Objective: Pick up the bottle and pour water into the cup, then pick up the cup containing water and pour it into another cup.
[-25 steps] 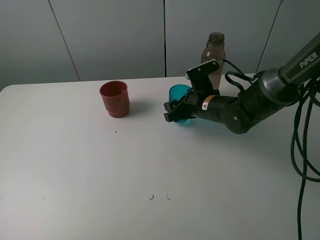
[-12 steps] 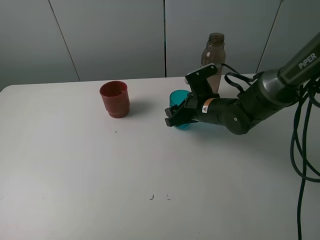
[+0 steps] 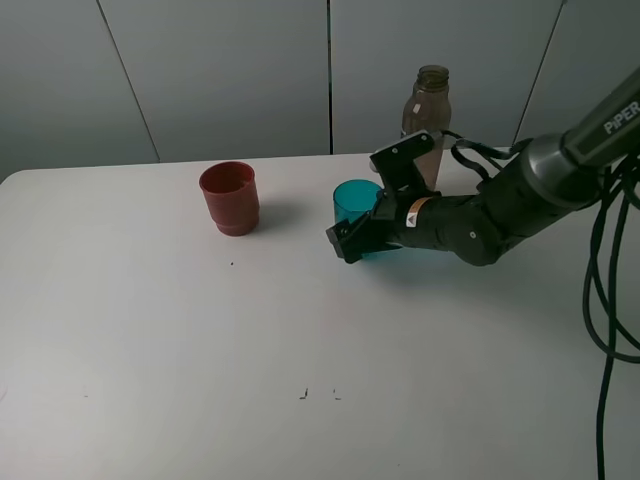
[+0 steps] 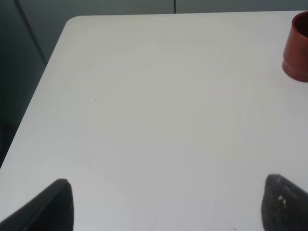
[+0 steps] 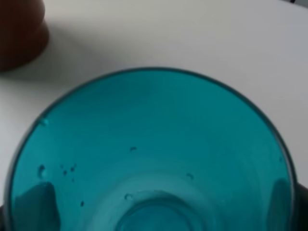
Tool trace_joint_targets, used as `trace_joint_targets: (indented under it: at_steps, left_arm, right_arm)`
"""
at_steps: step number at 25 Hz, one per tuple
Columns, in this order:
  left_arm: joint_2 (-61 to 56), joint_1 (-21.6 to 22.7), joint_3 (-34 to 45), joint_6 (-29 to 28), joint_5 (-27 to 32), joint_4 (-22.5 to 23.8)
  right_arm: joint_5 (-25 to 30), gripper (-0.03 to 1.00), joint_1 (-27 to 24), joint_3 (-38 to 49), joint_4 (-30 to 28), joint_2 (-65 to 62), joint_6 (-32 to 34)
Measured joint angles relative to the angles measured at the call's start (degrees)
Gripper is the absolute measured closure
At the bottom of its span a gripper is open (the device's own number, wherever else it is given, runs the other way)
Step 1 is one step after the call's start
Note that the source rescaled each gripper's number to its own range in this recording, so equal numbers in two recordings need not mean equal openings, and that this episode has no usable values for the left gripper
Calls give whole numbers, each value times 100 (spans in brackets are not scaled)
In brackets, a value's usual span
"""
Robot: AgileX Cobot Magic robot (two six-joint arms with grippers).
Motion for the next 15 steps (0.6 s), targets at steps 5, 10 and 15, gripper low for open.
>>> trace_joint_targets:
  at_steps: [5, 10, 15]
  left_arm:
    - [0, 0, 0, 0, 0, 0]
    - [0, 0, 0, 0, 0, 0]
    - [0, 0, 0, 0, 0, 0]
  right_arm:
    - [1394, -3, 0, 0, -12, -525, 25]
    - [3093, -3, 0, 5, -12, -1240, 34]
    - [4449, -3, 0, 5, -12, -2162, 34]
